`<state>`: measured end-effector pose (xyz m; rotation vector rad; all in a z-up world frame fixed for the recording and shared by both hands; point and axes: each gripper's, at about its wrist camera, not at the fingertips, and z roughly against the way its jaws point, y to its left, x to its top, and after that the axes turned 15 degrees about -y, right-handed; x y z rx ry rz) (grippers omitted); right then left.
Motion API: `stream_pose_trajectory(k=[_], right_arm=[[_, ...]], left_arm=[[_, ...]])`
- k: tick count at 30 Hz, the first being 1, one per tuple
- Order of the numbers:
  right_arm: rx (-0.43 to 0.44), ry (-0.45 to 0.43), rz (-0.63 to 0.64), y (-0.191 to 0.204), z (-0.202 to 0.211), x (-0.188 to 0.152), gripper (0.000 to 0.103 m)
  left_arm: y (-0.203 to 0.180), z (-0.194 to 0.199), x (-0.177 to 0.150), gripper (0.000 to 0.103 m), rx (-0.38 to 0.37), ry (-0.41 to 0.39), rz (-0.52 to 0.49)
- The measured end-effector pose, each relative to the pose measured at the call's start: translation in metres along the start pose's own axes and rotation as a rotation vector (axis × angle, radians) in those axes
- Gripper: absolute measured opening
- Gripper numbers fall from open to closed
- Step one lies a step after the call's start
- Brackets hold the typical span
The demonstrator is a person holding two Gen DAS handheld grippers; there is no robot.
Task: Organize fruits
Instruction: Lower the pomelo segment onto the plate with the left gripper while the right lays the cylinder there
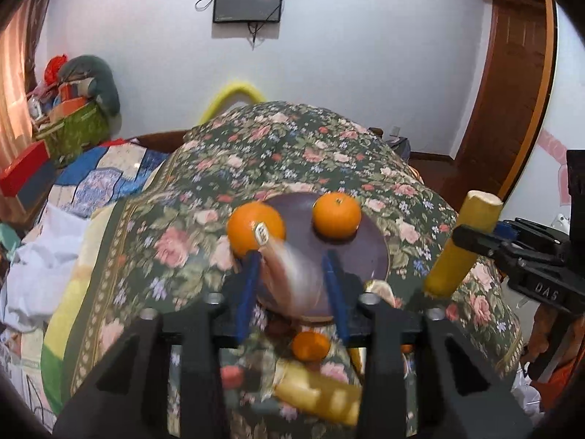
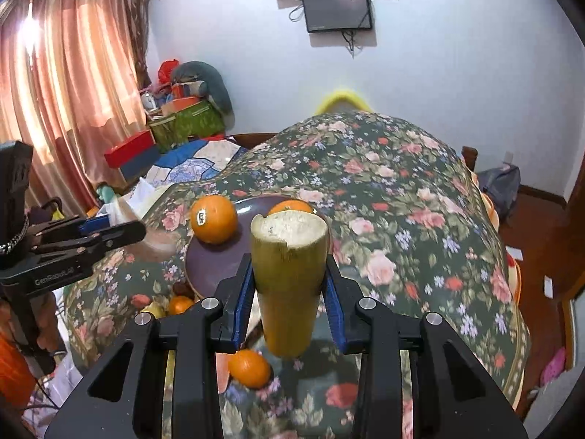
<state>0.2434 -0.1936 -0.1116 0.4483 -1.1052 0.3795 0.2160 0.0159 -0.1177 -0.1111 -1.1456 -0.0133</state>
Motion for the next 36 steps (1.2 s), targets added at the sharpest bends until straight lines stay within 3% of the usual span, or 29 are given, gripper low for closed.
stream_pose_trajectory(k=[5, 15, 21, 25, 30, 36], right_arm=[[0.017, 0.010, -0.013, 0.001, -0.019, -0.001, 0.032], [0.032, 0.022, -0.010, 0.001, -0.050, -0.001, 0.032], [0.064, 0.057, 0.006, 0.009, -0.073, -0.001, 0.032], [0.069, 0.058, 0.050, 0.020, -0.081, -0.003, 0.032], [0.072, 0.065, 0.059, 0.020, -0.089, -0.001, 0.032], [0.097, 0.080, 0.020, 0.017, -0.095, 0.000, 0.034]], left_arm=[[-0.004, -0.020, 0.005, 0.023, -0.023, -0.011, -0.013], [0.016, -0.043, -0.008, 0.024, -0.012, 0.062, 0.027], [0.020, -0.052, -0.020, 0.031, -0.058, 0.127, 0.060], [0.015, -0.059, -0.029, 0.043, -0.111, 0.176, 0.078], [0.000, -0.062, -0.043, 0.049, -0.134, 0.218, 0.018], [-0.005, -0.074, -0.057, 0.049, -0.145, 0.262, 0.016]])
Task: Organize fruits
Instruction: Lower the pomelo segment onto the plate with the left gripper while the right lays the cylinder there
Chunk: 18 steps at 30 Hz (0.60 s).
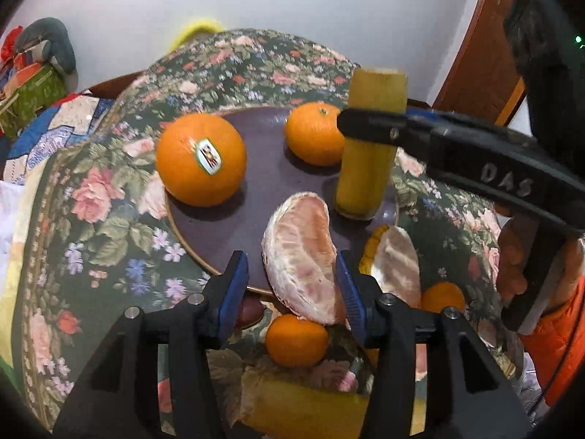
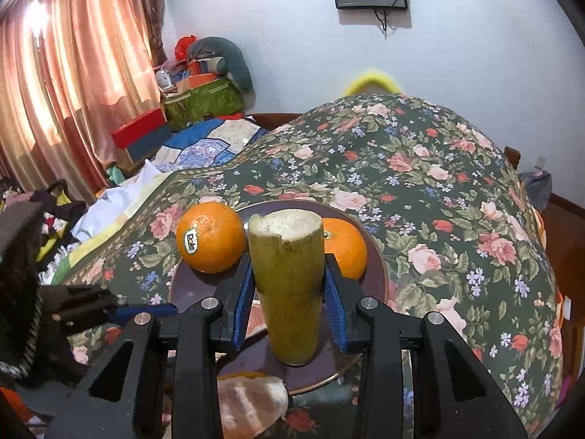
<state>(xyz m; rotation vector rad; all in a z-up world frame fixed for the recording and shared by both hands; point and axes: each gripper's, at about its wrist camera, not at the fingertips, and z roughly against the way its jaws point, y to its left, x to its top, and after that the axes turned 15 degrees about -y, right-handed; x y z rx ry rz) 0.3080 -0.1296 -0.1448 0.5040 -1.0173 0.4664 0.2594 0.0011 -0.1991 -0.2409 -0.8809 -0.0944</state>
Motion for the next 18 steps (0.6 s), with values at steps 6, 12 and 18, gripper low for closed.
stream_pose_trajectory(k=[6, 12, 18], right_arm=[[0.015, 0.013, -0.013, 0.000, -0.006, 0.001, 0.035], [0.030, 0.028, -0.021, 0.000, -0.017, 0.002, 0.036], [0.031, 0.054, -0.005, 0.004, -0.026, 0.003, 0.037]], left_arm=[[0.006, -0.007, 0.006, 0.039, 0.009, -0.013, 0.016], [0.024, -0.011, 0.015, 0.036, 0.071, -0.029, 0.037], [0.033, -0.009, 0.023, 0.035, 0.106, -0.056, 0.044]])
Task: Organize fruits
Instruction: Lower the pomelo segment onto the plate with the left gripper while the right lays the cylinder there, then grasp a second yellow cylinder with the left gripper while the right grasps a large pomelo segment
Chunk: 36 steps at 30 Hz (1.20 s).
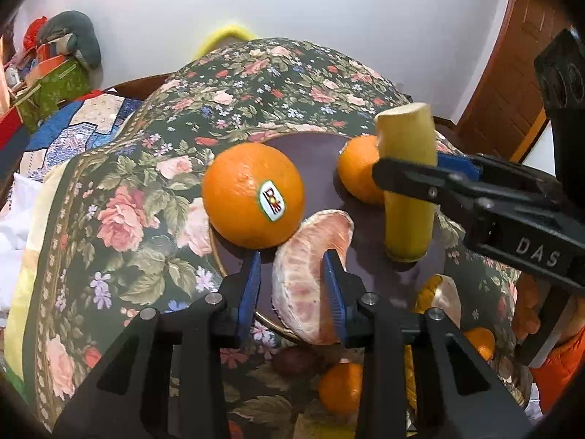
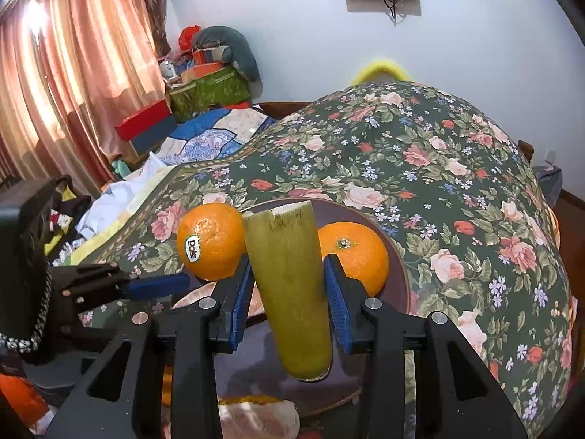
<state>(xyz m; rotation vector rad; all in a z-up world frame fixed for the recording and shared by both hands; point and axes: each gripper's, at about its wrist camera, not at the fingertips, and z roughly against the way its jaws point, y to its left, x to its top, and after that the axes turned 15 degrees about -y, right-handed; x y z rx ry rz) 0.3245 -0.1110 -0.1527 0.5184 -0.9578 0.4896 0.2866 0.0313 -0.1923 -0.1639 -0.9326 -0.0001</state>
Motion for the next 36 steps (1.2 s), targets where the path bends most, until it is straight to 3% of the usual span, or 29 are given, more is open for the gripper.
stream_pose_trajectory(k=[13, 15, 17, 19, 24, 26, 33, 36], right_arm=[[-0.051, -0.014, 0.022, 0.008, 0.048, -0.008, 0.047], [-0.064, -0.028, 0.033, 0.012, 0.062, -0.012, 0.049], [-0.077, -0.036, 0.034, 0.015, 0.077, -0.019, 0.053], [-0.089, -0.039, 0.037, 0.019, 0.092, -0.028, 0.055], [-0.104, -0.030, 0.034, 0.029, 0.115, -0.049, 0.055], [-0.104, -0.028, 0.032, 0.032, 0.123, -0.056, 0.055], [-0.116, -0.027, -0.001, 0.031, 0.148, -0.076, 0.055], [-0.125, -0.019, -0.028, 0.028, 0.155, -0.084, 0.055]], left_arm=[[-0.002, 0.052, 0.001, 0.041, 0.007, -0.050, 0.019], [-0.006, 0.062, -0.002, 0.047, 0.006, -0.047, 0.022], [-0.010, 0.072, -0.009, 0.062, 0.005, -0.042, 0.029], [-0.014, 0.080, -0.017, 0.069, 0.001, -0.035, 0.040], [-0.029, 0.089, -0.044, 0.073, 0.002, 0.055, 0.043], [-0.033, 0.090, -0.055, 0.084, 0.006, 0.098, 0.056], [-0.047, 0.089, -0.079, 0.096, 0.026, 0.140, 0.112], [-0.054, 0.080, -0.084, 0.097, 0.028, 0.168, 0.140]])
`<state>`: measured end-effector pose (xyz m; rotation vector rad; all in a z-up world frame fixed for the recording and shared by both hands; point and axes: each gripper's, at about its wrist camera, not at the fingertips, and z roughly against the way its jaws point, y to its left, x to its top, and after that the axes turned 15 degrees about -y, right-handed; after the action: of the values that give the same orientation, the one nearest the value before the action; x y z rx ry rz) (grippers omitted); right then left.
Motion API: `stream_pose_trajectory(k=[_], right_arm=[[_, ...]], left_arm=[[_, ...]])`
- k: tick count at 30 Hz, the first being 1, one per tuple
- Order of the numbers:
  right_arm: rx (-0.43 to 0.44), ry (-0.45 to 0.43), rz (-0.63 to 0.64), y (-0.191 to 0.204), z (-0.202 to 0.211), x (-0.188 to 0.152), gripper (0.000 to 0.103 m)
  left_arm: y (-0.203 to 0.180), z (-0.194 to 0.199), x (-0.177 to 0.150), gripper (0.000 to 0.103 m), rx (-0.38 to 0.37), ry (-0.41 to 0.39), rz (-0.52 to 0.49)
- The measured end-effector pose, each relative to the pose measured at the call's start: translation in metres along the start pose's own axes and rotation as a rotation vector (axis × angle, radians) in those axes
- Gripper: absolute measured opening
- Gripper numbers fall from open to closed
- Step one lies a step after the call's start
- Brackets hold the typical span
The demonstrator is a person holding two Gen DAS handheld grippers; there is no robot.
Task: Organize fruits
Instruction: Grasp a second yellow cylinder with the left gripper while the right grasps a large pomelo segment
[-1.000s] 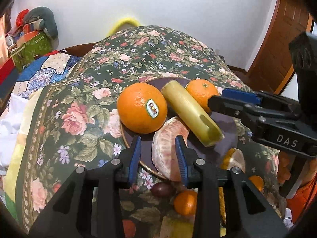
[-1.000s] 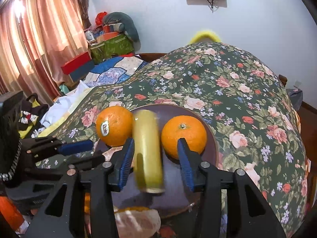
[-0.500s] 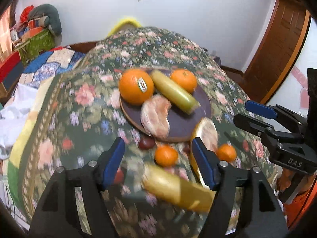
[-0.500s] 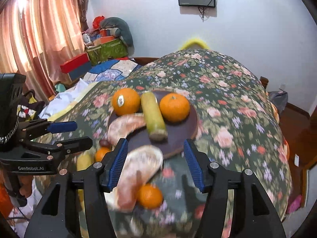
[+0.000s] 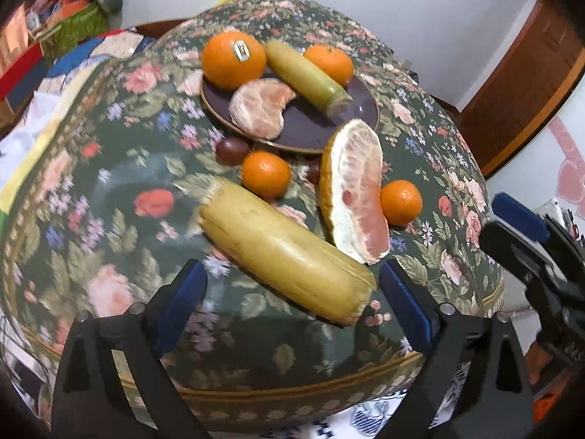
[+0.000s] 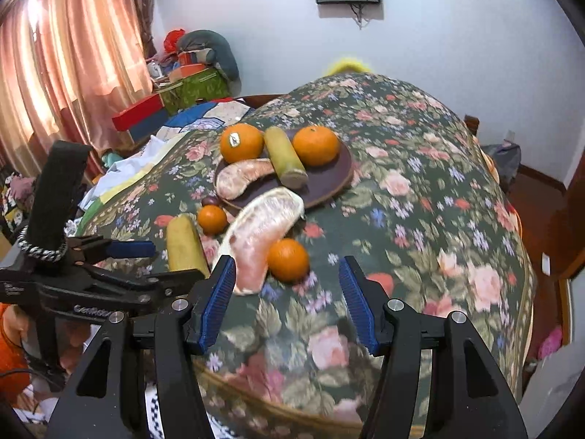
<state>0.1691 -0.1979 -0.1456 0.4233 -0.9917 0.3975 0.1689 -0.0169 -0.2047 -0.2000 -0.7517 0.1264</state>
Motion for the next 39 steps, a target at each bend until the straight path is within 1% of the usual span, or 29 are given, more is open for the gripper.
stream_pose_trajectory(k=[2, 3, 6, 8, 10, 12, 18, 20, 21, 23, 25, 27, 32, 37, 39], right_arm=[[0.000, 0.009, -0.011, -0.003, 0.003, -0.004, 0.055], [-0.004, 0.012, -0.013, -0.005, 0.004, -0.005, 0.055], [-0.016, 0.022, -0.017, -0.009, 0.007, -0.008, 0.055], [-0.019, 0.025, -0.027, -0.011, 0.007, -0.010, 0.055], [-0.016, 0.033, -0.034, -0.012, 0.004, -0.011, 0.055], [-0.007, 0.042, -0.039, -0.010, 0.000, -0.013, 0.055], [0.037, 0.070, -0.046, 0.005, -0.017, -0.018, 0.055], [0.056, 0.084, -0.053, 0.011, -0.024, -0.019, 0.055], [0.066, 0.091, -0.057, 0.015, -0.028, -0.020, 0.055], [0.085, 0.103, -0.059, 0.022, -0.035, -0.021, 0.055], [0.104, 0.115, -0.051, 0.029, -0.042, -0.023, 0.055], [0.109, 0.131, -0.047, 0.032, -0.050, -0.024, 0.055], [0.104, 0.165, -0.059, 0.034, -0.069, -0.026, 0.055], [0.081, 0.164, -0.023, 0.040, -0.077, -0.021, 0.056], [0.073, 0.163, -0.019, 0.041, -0.082, -0.019, 0.058]], left_arm=[[-0.006, -0.006, -0.004, 0.097, 0.022, 0.001, -0.015], [-0.011, -0.009, -0.007, 0.097, 0.045, -0.009, -0.048], [-0.023, -0.013, -0.010, 0.097, 0.081, -0.019, -0.143], [-0.021, -0.012, -0.012, 0.096, 0.095, -0.031, -0.164], [-0.014, -0.008, -0.012, 0.095, 0.069, -0.030, -0.155], [-0.002, 0.001, -0.013, 0.093, 0.063, -0.037, -0.144], [0.040, 0.023, -0.009, 0.089, 0.100, -0.059, -0.103], [0.053, 0.028, -0.008, 0.084, 0.105, -0.061, -0.085], [0.059, 0.031, -0.007, 0.083, 0.103, -0.062, -0.071], [0.067, 0.034, -0.005, 0.080, 0.065, -0.059, -0.038], [0.070, 0.036, -0.003, 0.080, 0.017, -0.061, -0.015], [0.069, 0.037, 0.001, 0.080, -0.007, -0.068, -0.018], [0.058, 0.029, 0.011, 0.080, -0.005, -0.086, -0.066], [0.052, 0.014, 0.020, 0.080, 0.001, -0.088, -0.107], [0.052, 0.007, 0.023, 0.080, 0.006, -0.086, -0.113]])
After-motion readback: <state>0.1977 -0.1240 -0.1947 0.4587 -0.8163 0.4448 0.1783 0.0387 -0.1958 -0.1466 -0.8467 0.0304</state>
